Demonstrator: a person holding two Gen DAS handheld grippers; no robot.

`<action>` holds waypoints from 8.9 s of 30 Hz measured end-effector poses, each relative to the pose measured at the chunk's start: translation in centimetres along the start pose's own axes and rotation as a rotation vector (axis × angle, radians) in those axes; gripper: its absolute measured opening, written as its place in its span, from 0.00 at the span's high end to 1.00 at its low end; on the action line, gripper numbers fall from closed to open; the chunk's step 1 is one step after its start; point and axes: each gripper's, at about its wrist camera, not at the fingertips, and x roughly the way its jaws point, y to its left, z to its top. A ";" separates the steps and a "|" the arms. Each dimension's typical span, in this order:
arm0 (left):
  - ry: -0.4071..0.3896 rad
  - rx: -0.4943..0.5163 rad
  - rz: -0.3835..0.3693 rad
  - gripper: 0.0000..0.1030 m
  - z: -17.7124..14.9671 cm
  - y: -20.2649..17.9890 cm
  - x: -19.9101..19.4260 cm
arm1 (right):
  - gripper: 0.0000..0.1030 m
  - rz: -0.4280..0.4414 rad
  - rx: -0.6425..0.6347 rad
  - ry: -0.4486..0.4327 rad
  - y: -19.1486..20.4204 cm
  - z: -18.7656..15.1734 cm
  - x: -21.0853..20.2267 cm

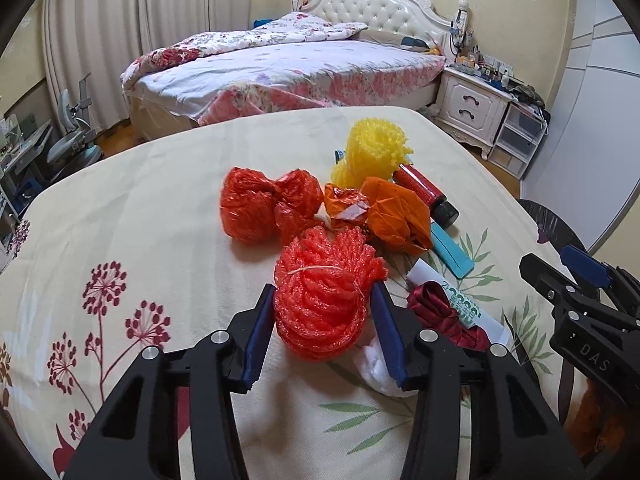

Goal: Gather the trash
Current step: 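Grasp the white crumpled cloth ball with the right gripper while the left gripper holds the red mesh ball, then carry the red mesh ball and white cloth ball in both grippers over the bin, then open both grippers to drop the red mesh ball and white ball into the bin, then move both tools to the table and grasp the dark red ribbon with the left gripper, then grasp the white tube with the right gripper while the left gripper holds the ribbon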

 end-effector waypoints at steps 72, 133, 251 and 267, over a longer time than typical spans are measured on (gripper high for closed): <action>-0.170 -0.110 0.126 0.54 -3.5 5.6 -7.4 | 0.74 0.102 -0.173 -0.074 6.8 0.1 -4.7; -0.153 0.334 -0.150 0.36 6.1 -25.7 6.0 | 0.61 -0.326 0.298 -0.092 -21.6 0.2 1.5; 0.020 -0.081 0.153 0.77 -3.8 3.8 -1.3 | 0.39 0.117 -0.198 0.061 5.6 -1.6 0.0; -0.004 -0.089 0.131 0.77 -3.9 4.3 -1.9 | 0.80 0.132 -0.222 0.107 5.8 -2.6 -0.1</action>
